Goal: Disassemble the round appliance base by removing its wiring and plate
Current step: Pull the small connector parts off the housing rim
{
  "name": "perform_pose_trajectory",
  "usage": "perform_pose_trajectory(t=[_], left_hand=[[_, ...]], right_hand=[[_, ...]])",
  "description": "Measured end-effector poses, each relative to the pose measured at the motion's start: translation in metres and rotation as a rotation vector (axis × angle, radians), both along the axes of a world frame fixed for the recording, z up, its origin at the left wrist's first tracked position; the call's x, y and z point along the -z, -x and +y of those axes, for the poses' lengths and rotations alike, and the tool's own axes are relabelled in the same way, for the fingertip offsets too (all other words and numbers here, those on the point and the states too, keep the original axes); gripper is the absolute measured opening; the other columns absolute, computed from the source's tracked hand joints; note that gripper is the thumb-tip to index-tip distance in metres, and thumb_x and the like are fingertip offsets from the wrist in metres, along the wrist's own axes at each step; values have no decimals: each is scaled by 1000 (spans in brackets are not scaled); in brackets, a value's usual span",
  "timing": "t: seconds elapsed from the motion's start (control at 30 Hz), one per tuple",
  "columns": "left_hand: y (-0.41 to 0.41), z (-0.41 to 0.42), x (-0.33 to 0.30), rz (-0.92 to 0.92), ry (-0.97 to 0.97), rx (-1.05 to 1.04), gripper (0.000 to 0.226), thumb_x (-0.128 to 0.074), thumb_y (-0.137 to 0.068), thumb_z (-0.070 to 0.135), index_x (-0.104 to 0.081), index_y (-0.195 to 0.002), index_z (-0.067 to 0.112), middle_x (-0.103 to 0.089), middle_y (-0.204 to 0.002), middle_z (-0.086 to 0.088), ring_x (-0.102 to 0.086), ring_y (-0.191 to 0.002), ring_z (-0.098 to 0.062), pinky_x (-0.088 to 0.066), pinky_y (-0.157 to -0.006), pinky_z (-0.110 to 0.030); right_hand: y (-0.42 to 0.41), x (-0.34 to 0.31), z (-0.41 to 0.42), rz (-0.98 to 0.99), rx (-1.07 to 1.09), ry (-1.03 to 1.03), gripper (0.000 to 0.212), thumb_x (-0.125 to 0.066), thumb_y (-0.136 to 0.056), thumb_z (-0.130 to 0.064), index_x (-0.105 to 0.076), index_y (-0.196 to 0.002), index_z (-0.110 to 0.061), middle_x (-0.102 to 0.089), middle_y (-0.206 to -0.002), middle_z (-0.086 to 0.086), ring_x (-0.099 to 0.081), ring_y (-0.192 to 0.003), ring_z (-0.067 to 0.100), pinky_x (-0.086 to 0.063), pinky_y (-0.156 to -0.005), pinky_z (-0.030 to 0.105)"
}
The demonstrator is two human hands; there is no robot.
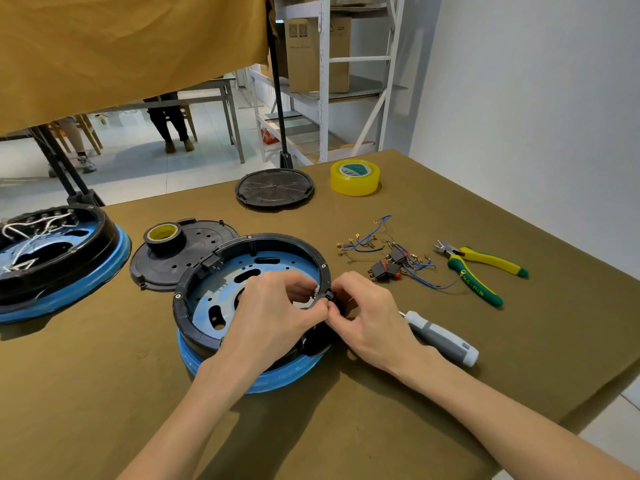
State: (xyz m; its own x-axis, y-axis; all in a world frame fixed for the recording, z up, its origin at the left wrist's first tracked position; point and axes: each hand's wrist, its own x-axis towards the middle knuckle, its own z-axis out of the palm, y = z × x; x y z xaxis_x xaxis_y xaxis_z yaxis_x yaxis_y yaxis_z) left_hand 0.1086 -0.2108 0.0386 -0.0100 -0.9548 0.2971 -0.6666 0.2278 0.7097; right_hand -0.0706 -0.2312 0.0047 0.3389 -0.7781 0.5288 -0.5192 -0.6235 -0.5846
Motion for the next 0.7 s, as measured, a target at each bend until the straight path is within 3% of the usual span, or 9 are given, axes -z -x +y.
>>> perform_pose_trajectory(t=[0.17, 0.27, 0.4, 0.53, 0.7], left_hand=[[1, 0, 1, 14, 6, 12, 23, -79, -81, 31, -80, -103, 25, -75, -88, 18, -68, -86, 11, -56, -78, -10], [0, -1, 2, 21, -16, 25, 24, -79, -81, 31, -80, -104, 24, -75, -88, 18, -68, -85, 11, -54, -75, -7], [-1, -3, 0, 10, -40, -2, 19, -78, -81, 35, -79, -99, 27, -75, -85, 18, -69, -83, 7, -60, -77, -21], [0, -1, 0, -73, -46, -43, 26, -75, -80, 49, -76, -98, 30, -73, -80, 16, -69, -76, 0, -61, -73, -31], [-1, -2, 1, -94, -56, -32, 28, -73, -81, 52, -73, -99, 30, -72, -85, 16, -68, -79, -1, -61, -72, -26]], right_hand=[[-3, 4, 2, -37, 4, -12, 5, -62, -94, -18, -58, -92, -15, -55, -87, -4, -54, -78, 14, -48, -67, 36], [-2, 6, 3, -47, 12, -23, 6, -63, -95, -20, -58, -95, -16, -55, -89, -6, -54, -80, 13, -48, -68, 34], [2, 9, 7, 30, 58, -99, 11, -64, -98, -28, -60, -107, -23, -57, -99, -10, -57, -91, 6, -53, -77, 31], [6, -4, 2, 8, 46, -155, 14, -70, -94, -23, -65, -106, -18, -65, -94, -9, -63, -87, 6, -57, -75, 29], [6, -14, 1, 206, 64, -147, 16, -66, -95, -27, -68, -105, -15, -65, -97, -4, -60, -87, 11, -55, -78, 36]])
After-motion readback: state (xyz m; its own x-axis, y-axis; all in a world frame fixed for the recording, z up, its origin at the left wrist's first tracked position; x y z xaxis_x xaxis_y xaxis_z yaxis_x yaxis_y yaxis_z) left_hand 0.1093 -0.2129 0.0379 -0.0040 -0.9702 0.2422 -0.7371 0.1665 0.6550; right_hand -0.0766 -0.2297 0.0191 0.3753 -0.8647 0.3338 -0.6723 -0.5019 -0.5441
